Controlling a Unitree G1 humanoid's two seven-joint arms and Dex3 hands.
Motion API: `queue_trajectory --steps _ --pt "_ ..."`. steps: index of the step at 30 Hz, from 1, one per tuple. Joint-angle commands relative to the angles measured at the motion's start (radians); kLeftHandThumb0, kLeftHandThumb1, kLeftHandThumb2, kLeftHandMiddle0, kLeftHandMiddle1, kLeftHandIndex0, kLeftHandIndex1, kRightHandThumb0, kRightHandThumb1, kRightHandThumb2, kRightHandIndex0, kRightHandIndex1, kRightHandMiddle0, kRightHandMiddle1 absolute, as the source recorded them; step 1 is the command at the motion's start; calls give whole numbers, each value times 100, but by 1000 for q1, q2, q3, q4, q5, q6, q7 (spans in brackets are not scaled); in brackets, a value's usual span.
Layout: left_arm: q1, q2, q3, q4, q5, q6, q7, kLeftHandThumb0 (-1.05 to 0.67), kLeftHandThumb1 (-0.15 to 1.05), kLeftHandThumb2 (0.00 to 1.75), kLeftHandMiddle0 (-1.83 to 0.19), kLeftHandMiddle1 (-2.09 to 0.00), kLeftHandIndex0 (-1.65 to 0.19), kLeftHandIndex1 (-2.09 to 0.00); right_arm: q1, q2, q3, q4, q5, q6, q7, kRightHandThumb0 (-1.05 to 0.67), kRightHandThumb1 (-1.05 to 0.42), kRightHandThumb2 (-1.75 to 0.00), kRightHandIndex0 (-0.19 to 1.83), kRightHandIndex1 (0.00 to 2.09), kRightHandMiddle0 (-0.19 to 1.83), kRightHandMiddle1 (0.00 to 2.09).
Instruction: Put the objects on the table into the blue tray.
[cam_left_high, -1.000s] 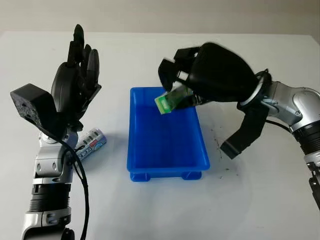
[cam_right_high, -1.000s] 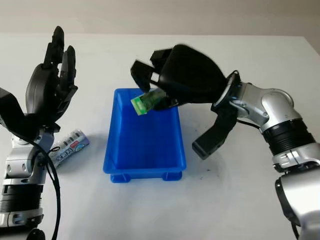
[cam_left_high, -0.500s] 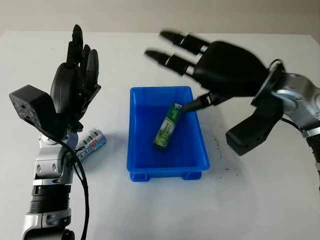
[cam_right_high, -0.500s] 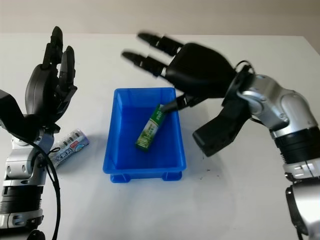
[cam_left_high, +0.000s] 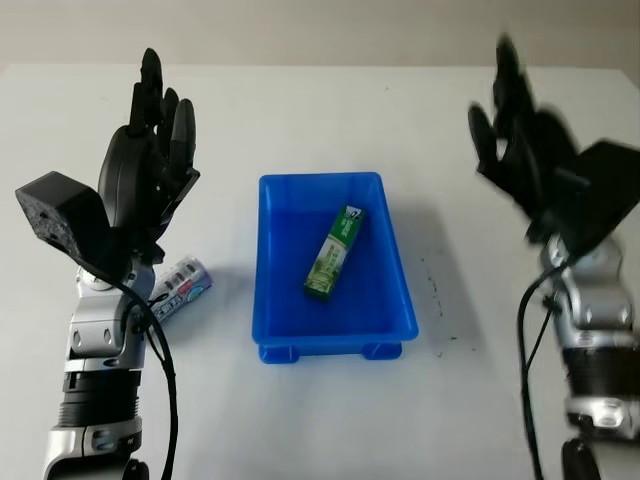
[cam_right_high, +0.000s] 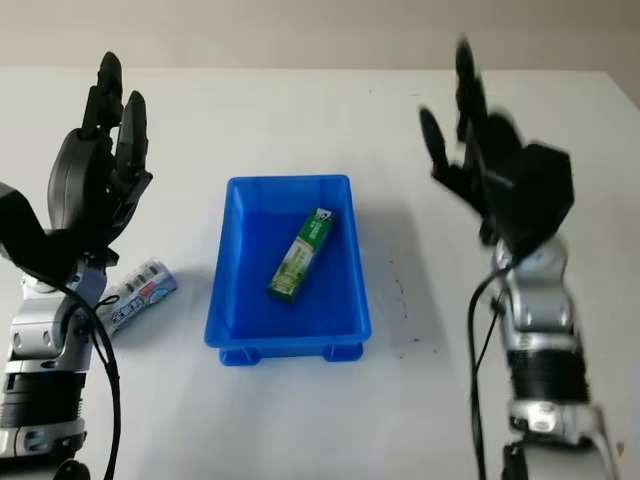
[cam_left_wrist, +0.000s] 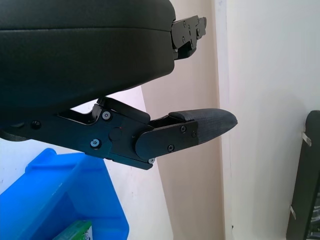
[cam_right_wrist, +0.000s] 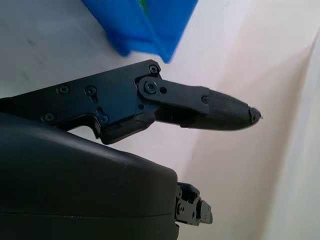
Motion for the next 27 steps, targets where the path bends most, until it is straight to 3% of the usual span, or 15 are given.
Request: queue_trajectory --steps 1,10,13,16,21,25,27 --pt "7 6 5 -16 2 -1 3 -64 105 58 19 0 19 0 1 21 -22 -70 20 47 -21 -77 -105 -67 -19 0 -19 0" --pt "21 10 0 -62 27 60 49 -67 105 49 19 -2 19 0 8 54 -13 -103 17 80 -24 -74 -105 -70 -19 0 -19 0" --pt "37 22 -9 -132 66 133 80 -66 105 47 18 -3 17 -2 9 57 -14 -104 16 79 -19 -75 -105 -69 -19 0 -19 0" --pt "74 52 -16 -274 102 267 97 -62 105 43 13 -6 12 -5 7 62 -21 -100 28 80 -11 -75 -105 -70 -19 0 -19 0" --pt "180 286 -55 -558 322 470 0 -81 105 42 13 -6 12 -5 30 61 -34 -136 47 96 -6 -74 -105 -71 -19 0 -19 0" --pt "270 417 -40 -837 426 800 -92 -76 105 24 12 -6 14 -4 48 49 -42 -157 52 115 9 -72 -105 -71 -19 0 -19 0" --pt "312 465 -83 -937 511 925 -90 -72 105 18 10 -7 12 -5 49 49 -45 -152 59 108 22 -72 -105 -71 -19 0 -19 0"
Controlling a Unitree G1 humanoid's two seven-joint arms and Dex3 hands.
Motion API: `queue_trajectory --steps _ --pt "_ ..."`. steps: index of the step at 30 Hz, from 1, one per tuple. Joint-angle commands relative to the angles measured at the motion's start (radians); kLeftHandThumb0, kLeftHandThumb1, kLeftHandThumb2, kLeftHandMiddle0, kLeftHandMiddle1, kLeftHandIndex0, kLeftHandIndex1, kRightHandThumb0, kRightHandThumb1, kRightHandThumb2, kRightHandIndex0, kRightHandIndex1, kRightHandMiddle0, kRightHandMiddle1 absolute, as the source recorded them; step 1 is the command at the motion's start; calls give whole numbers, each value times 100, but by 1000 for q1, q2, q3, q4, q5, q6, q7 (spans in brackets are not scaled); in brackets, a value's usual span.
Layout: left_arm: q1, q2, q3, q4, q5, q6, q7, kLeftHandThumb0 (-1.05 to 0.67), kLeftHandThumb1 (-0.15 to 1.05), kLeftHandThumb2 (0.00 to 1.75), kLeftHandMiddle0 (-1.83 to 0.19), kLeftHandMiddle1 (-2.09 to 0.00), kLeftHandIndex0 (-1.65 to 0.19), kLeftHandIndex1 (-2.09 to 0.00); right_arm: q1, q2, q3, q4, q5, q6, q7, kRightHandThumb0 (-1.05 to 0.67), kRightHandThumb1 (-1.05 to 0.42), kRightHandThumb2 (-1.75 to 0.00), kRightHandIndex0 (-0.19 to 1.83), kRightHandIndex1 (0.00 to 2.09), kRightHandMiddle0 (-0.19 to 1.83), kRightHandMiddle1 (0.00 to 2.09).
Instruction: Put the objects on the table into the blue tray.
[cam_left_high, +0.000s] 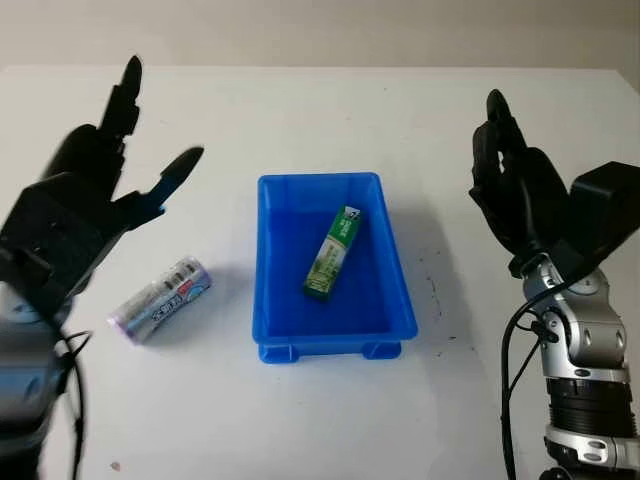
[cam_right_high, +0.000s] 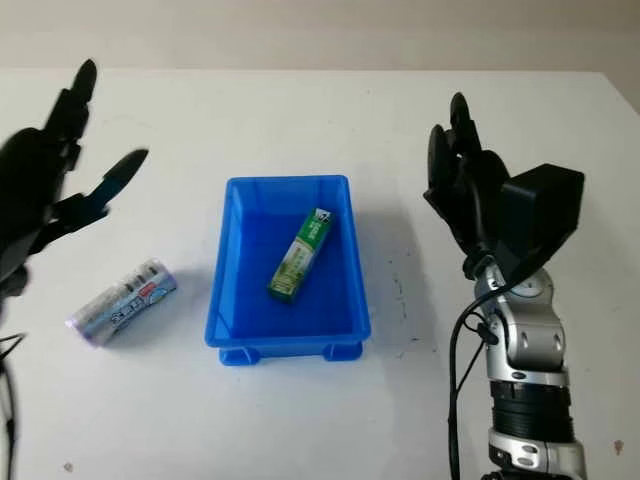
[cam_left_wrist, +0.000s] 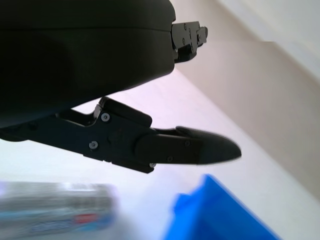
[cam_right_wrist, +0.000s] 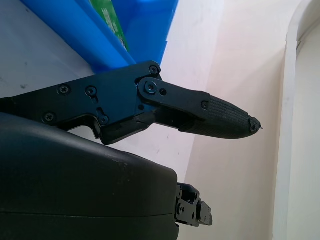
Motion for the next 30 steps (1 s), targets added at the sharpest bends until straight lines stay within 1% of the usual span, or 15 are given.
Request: queue_trajectory --steps 1,2,4,8,12,14,19,25,28,30 --pt "46 54 -57 -101 82 96 10 -74 105 18 8 -7 11 -6 5 -10 -11 -15 5 -6 10 -71 -105 -72 -19 0 -19 0" --pt "66 75 -96 -134 132 139 22 -76 105 17 7 -7 9 -7 4 -10 -11 -10 4 -11 13 -71 -105 -72 -19 0 -19 0" --pt "100 103 -157 -185 200 188 28 -79 105 17 6 -7 8 -7 -1 -9 -12 -4 3 -13 15 -71 -105 -72 -19 0 -19 0" --pt "141 159 -255 -235 293 254 10 -81 105 17 7 -5 7 -7 -12 -9 -14 6 2 -20 17 -72 -105 -71 -19 0 -19 0" --pt "126 164 -324 -242 341 343 -8 -81 105 17 9 -5 9 -6 -19 -12 -15 17 5 -22 25 -71 -105 -72 -19 0 -19 0" --pt "116 171 -367 -232 355 372 -9 -82 105 17 10 -5 9 -6 -23 -11 -17 23 6 -20 25 -71 -105 -72 -19 0 -19 0" --pt "106 121 -411 -170 348 386 5 -80 104 10 14 -5 13 -4 -31 -7 -18 31 9 -15 27 -72 -105 -72 -19 0 -19 0" --pt "85 150 -515 -10 428 347 30 -84 105 8 12 -6 13 -5 -32 -11 -24 34 16 -13 37 -72 -105 -72 -19 0 -19 0" --pt "57 165 -582 87 491 334 12 -84 105 8 12 -6 13 -5 -28 -8 -34 29 21 -5 31 -71 -105 -72 -19 0 -19 0" --pt "41 164 -609 145 520 316 -8 -83 104 7 12 -6 13 -5 -25 -6 -40 25 31 -3 31 -72 -105 -72 -19 0 -19 0"
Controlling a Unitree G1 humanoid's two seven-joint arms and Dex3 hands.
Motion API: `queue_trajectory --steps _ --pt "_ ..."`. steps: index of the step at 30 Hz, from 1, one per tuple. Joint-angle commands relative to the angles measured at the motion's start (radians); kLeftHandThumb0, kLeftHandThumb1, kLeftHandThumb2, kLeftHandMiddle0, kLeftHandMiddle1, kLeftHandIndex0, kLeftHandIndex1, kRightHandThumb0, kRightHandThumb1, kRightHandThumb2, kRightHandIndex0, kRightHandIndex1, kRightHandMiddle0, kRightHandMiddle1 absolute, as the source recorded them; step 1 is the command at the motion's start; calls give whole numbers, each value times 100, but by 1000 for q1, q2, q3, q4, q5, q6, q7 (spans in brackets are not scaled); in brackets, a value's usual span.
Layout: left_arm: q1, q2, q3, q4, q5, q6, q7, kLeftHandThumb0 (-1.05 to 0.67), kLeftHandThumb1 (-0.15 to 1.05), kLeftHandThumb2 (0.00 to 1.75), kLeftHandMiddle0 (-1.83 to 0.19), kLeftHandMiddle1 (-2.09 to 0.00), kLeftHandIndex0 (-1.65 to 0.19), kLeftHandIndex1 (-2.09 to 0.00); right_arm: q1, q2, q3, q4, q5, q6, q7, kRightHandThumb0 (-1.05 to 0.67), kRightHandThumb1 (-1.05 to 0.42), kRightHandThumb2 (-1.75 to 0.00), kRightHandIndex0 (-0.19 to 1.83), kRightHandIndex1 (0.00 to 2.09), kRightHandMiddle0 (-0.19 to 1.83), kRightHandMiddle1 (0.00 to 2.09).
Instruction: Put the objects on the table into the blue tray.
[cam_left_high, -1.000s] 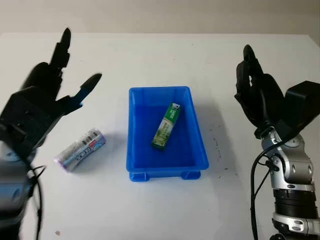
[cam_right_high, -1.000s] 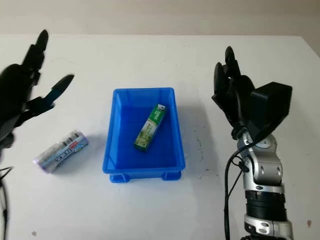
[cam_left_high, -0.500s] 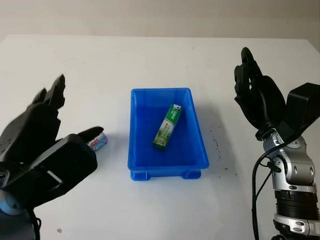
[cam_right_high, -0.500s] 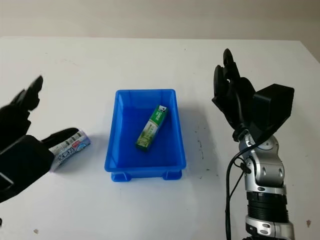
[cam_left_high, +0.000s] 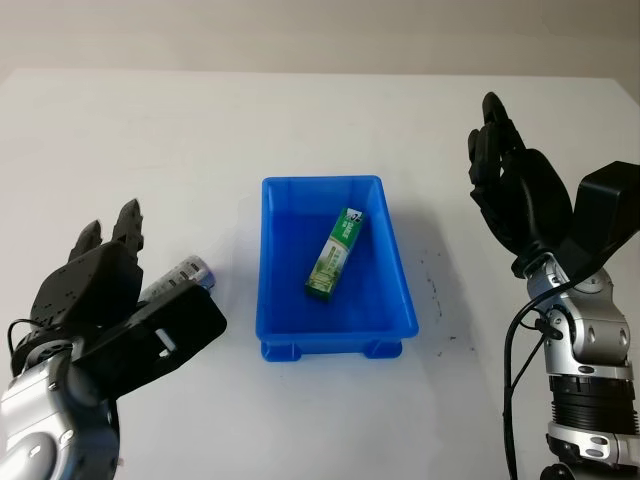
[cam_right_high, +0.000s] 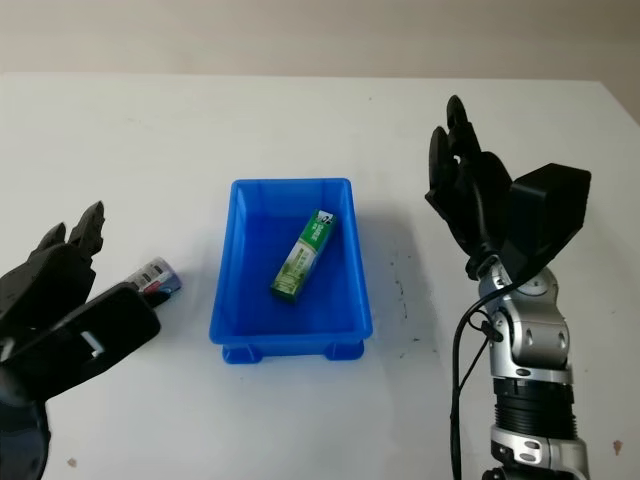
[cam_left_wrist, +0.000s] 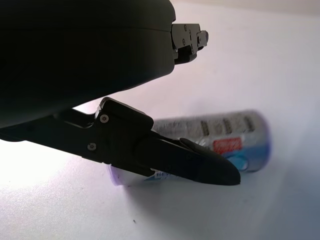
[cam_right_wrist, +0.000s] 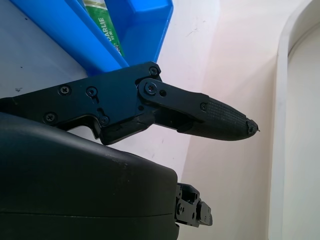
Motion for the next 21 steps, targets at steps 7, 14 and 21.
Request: queue_trajectory --steps 7,14,21 --pt "-127 85 -203 220 239 -42 -269 -76 102 6 6 -8 7 -9 2 -4 -25 -14 31 2 2 -73 -105 -68 -19 0 -19 0" --pt "-138 12 -177 305 427 -121 -404 -65 99 6 -59 -204 13 -95 6 -10 -27 -32 35 14 5 -75 -105 -66 -19 0 -19 0" --pt "-94 -56 -90 325 542 -261 -492 -62 105 21 -85 -209 12 -118 5 -11 -33 -50 40 37 6 -76 -105 -64 -19 0 -19 0"
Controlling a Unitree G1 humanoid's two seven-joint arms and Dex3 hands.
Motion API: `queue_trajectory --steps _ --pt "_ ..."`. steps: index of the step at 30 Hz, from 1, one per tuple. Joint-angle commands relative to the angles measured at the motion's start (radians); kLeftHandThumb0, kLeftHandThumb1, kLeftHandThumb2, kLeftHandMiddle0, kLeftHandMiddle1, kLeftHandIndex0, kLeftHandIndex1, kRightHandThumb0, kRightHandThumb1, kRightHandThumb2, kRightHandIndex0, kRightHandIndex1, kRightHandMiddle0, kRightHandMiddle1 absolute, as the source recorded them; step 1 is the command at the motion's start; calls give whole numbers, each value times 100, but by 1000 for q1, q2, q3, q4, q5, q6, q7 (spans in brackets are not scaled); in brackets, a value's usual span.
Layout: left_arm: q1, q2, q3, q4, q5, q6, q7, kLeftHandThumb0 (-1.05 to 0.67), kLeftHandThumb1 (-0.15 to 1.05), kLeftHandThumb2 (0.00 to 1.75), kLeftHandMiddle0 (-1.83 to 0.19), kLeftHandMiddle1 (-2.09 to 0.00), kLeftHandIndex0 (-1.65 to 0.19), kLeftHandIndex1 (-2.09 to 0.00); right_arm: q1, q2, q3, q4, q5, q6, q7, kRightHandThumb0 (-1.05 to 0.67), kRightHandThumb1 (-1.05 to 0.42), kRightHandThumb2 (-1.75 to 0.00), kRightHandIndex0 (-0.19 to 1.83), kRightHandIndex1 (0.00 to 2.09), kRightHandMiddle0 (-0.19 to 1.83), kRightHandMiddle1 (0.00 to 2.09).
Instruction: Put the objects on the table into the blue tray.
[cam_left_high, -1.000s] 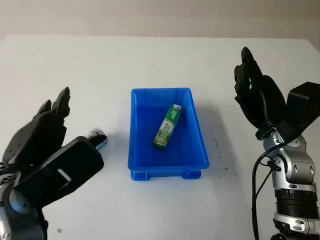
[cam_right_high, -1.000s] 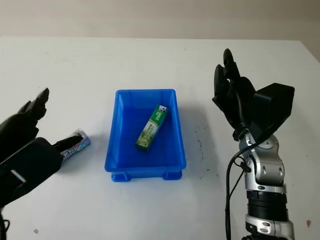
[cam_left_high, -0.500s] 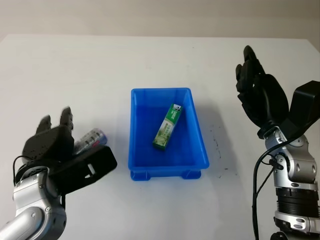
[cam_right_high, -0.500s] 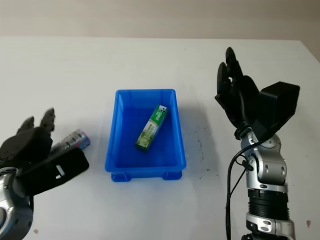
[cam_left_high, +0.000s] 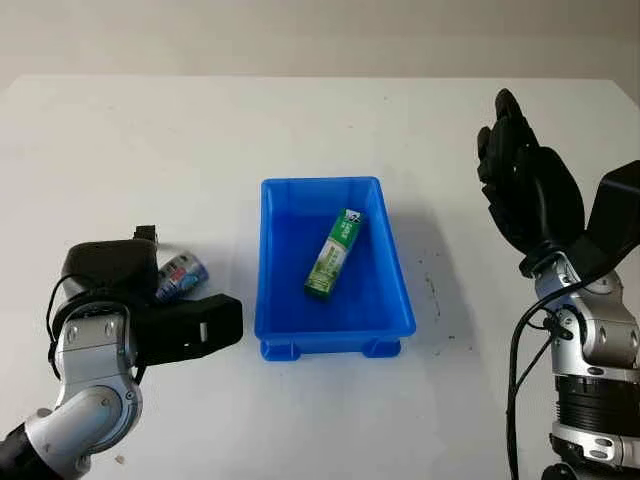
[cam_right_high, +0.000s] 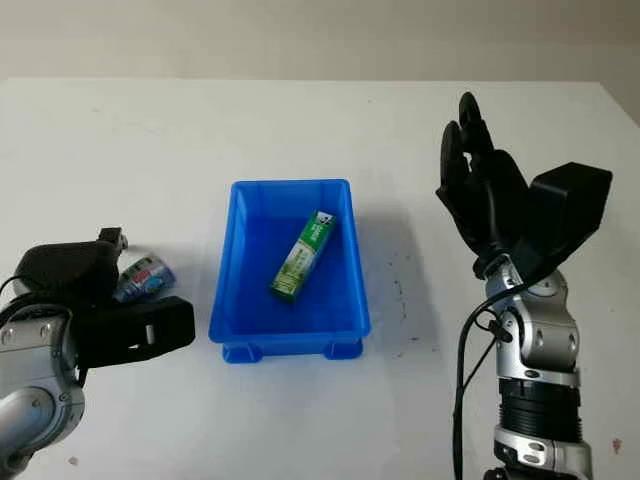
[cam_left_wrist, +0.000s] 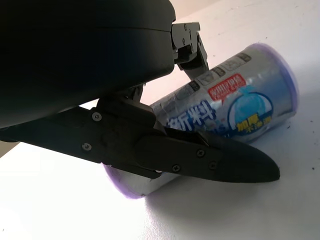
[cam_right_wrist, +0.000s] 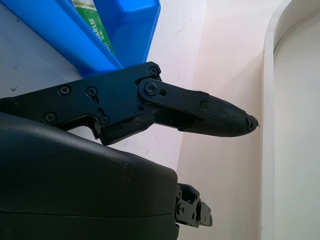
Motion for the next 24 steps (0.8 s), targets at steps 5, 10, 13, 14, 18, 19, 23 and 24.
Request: queue_trajectory --steps 5,10,13,14,18,19,23,24 --pt "89 -90 87 -5 58 -99 19 -57 105 36 -86 -209 13 -127 1 -12 -10 -22 13 7 7 -75 -105 -64 -19 0 -19 0" --pt "142 -134 173 -70 77 -226 136 -52 105 48 -102 -209 -5 -207 -2 -10 -11 -18 16 12 6 -74 -105 -65 -19 0 -19 0" --pt "166 -165 231 -122 54 -313 243 -46 105 45 -113 -209 -20 -209 -4 -14 -10 -12 17 13 13 -74 -105 -65 -19 0 -19 0" --pt "171 -175 246 -129 57 -335 260 -46 105 44 -112 -209 -20 -209 -4 -13 -11 -11 18 13 14 -74 -105 -65 -19 0 -19 0" --pt "180 -193 328 -181 -16 -450 334 -41 105 40 -84 -209 -7 -209 -2 -12 -12 -9 21 11 20 -73 -105 -65 -19 0 -19 0" --pt "181 -187 345 -187 -27 -484 351 -40 105 37 -69 -209 -10 -209 -2 -11 -12 -8 21 11 21 -73 -105 -66 -19 0 -19 0" --pt "173 -198 411 -201 -78 -593 431 -37 105 29 -52 -209 -16 -209 1 -5 -13 -11 21 15 10 -73 -105 -65 -19 0 -19 0" --pt "167 -205 422 -202 -86 -606 433 -38 105 29 -52 -209 -15 -209 2 -6 -13 -11 21 16 10 -73 -105 -65 -19 0 -19 0"
